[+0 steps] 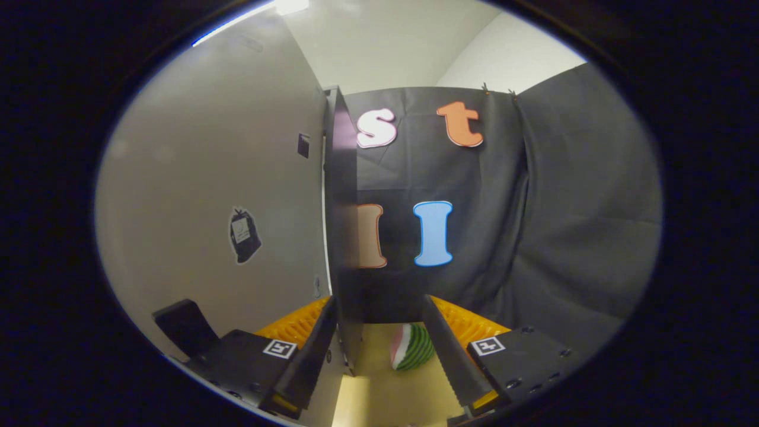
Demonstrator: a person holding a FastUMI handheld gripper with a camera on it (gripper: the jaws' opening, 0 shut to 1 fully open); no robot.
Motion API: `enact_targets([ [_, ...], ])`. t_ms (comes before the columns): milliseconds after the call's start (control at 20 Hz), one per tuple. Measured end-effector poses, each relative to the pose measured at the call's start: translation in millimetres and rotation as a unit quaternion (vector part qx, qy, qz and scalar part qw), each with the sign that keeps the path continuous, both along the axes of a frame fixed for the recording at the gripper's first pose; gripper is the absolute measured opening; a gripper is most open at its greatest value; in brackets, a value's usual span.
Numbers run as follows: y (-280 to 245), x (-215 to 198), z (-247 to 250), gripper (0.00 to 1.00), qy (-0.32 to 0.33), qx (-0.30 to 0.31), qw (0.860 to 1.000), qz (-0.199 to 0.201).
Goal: Open the shoe cabinet door, grab the shoes and put them into the shoe cabinet, then close the shoe cabinet door.
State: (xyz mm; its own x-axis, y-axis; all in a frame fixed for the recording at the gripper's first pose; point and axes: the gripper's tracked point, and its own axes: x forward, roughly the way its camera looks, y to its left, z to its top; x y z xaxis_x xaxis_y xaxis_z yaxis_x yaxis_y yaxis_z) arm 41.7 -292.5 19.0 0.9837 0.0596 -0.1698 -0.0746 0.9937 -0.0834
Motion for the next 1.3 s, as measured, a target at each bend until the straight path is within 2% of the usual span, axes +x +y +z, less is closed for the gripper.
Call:
enact_targets([
  [300, 36, -3, -2, 0.88, 0.001, 0.000, 1.000, 0.010],
  [700, 137, -12, -3, 0.88, -0.013, 0.004, 0.999, 0.035],
  [1300, 289, 3, -28, 0.93, -0.006, 0.008, 0.991, 0.133],
])
